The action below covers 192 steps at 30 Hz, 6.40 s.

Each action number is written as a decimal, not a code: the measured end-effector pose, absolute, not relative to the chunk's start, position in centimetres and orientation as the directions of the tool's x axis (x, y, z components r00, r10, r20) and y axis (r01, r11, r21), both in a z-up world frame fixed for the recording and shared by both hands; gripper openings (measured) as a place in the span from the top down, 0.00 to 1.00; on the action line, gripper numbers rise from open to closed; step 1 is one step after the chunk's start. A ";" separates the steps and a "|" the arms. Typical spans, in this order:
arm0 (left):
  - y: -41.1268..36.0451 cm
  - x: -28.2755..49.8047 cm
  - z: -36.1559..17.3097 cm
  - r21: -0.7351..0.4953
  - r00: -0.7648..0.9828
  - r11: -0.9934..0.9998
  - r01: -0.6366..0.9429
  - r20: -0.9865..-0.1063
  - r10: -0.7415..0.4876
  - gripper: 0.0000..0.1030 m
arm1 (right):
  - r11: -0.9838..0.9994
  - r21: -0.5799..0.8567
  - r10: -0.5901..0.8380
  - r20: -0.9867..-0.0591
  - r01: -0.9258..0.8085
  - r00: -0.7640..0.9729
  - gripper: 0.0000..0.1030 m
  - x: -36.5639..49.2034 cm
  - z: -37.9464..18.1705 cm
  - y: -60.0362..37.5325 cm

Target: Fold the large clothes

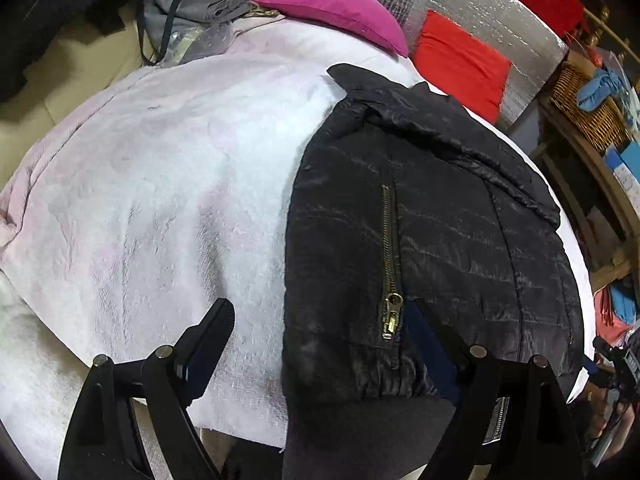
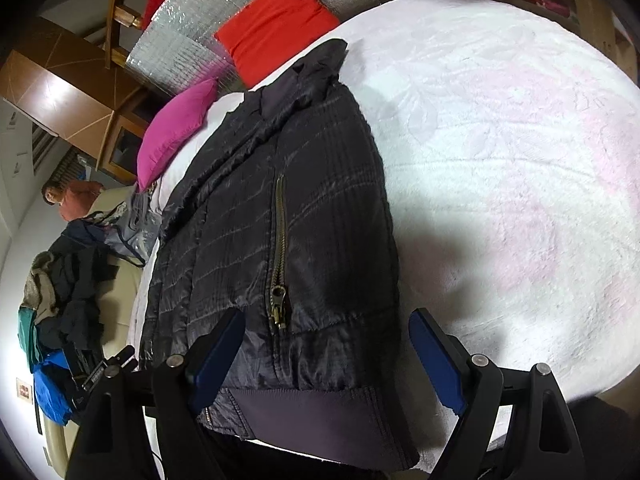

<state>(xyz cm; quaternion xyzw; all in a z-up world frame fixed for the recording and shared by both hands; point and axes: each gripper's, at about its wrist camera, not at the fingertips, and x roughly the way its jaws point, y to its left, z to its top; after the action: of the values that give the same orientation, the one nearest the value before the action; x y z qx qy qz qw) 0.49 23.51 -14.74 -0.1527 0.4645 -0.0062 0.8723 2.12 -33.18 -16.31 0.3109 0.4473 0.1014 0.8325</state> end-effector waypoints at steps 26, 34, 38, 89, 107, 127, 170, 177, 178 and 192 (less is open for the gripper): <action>21.9 -0.4 -15.5 -0.299 0.524 0.951 -0.075 -0.823 -0.217 0.15 | 0.818 0.560 0.436 -0.751 0.130 0.495 0.16 1.2 -17.7 -33.4; 20.7 -0.4 -16.7 -0.274 0.479 0.960 -0.053 -0.851 -0.216 0.15 | 0.843 0.527 0.435 -0.786 0.108 0.440 0.34 1.3 -18.7 -32.2; 20.6 -0.8 -16.3 -0.259 0.492 0.964 -0.055 -0.847 -0.200 0.28 | 0.851 0.514 0.431 -0.799 0.105 0.420 0.58 1.1 -18.8 -31.9; 21.4 -2.2 -16.3 -0.256 0.526 0.965 -0.057 -0.829 -0.189 0.82 | 0.812 0.580 0.504 -0.747 0.057 0.433 0.92 -0.1 -18.1 -32.3; 21.5 -2.9 -15.8 -0.256 0.536 0.965 -0.060 -0.824 -0.185 0.82 | 0.807 0.589 0.515 -0.736 0.042 0.440 0.92 -0.2 -17.8 -32.5; 21.3 -3.0 -16.0 -0.243 0.527 0.968 -0.060 -0.831 -0.176 0.82 | 0.798 0.601 0.527 -0.730 0.041 0.436 0.92 0.0 -18.1 -33.1; 21.6 -2.6 -16.9 -0.207 0.505 0.975 -0.074 -0.851 -0.143 0.59 | 0.759 0.647 0.573 -0.715 0.070 0.402 0.88 0.9 -19.1 -33.9; 20.4 -2.5 -17.1 -0.190 0.493 0.981 -0.044 -0.858 -0.144 0.69 | 0.753 0.655 0.584 -0.709 0.064 0.395 0.88 1.1 -19.4 -33.8; 20.4 -2.5 -17.2 -0.189 0.492 0.981 -0.044 -0.859 -0.144 0.73 | 0.752 0.657 0.586 -0.708 0.061 0.395 0.88 1.2 -19.5 -33.8; 22.5 -3.4 -12.9 -0.351 0.564 0.936 -0.031 -0.779 -0.274 0.83 | 0.697 0.716 0.641 -0.600 -0.038 0.479 0.92 0.4 -14.5 -34.7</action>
<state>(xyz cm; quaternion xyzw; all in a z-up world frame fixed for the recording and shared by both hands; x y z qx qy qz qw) -3.37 22.47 -12.95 -0.1649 0.4616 -0.0699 0.8688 0.43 -34.67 -14.46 0.3254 0.4639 0.2133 0.7959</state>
